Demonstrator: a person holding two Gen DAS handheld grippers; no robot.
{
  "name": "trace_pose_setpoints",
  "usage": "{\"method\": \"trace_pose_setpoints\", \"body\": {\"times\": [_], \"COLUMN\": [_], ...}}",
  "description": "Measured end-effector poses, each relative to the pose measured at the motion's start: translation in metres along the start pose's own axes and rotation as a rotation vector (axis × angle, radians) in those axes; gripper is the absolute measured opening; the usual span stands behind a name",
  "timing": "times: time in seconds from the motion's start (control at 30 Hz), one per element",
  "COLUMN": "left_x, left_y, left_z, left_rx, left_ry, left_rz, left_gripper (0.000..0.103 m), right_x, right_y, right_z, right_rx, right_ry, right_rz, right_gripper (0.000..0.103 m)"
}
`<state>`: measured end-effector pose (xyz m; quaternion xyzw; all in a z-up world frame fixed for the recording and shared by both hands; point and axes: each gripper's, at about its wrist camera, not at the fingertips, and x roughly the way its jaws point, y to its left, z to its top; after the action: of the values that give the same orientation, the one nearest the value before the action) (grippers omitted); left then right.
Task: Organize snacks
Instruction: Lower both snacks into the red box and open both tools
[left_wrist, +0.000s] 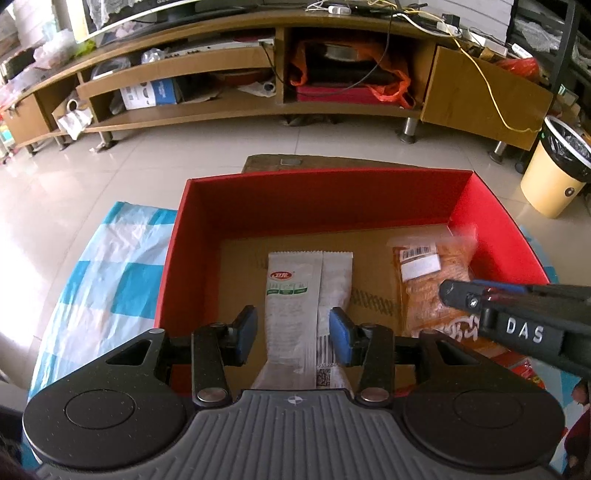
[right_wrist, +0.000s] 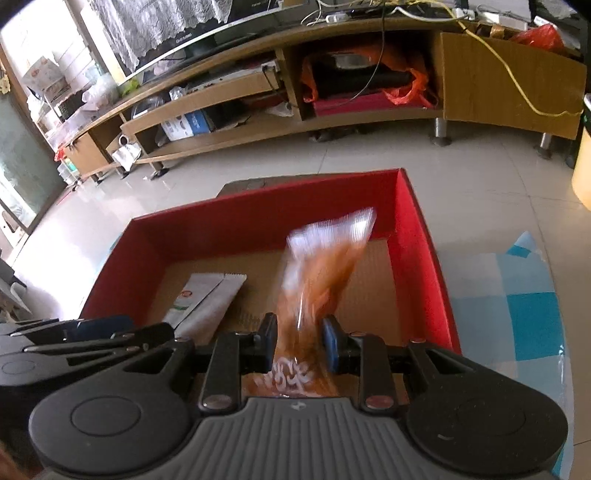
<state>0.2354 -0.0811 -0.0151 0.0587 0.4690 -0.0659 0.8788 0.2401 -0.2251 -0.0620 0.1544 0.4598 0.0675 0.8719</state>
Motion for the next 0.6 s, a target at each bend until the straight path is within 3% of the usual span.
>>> {"method": "trace_pose_setpoints", "body": {"times": [0.07,0.6], "left_x": [-0.002,-0.027], "left_y": [0.000,0.002], "left_z": [0.000,-0.002], "left_rx": [-0.002,-0.023], "left_ry": [-0.008,-0.054], "left_rz": [0.001,-0.007], "left_gripper": [0.070,0.076], "right_x": [-0.002,-0.030], "right_y": [-0.001,0.015], "right_z": [0.001,-0.001], "right_rx": [-0.002,-0.026], "right_ry": [-0.005,-0.066], "right_rz": [-0.020,-0.014], "right_gripper": [0.026,0.030]}}
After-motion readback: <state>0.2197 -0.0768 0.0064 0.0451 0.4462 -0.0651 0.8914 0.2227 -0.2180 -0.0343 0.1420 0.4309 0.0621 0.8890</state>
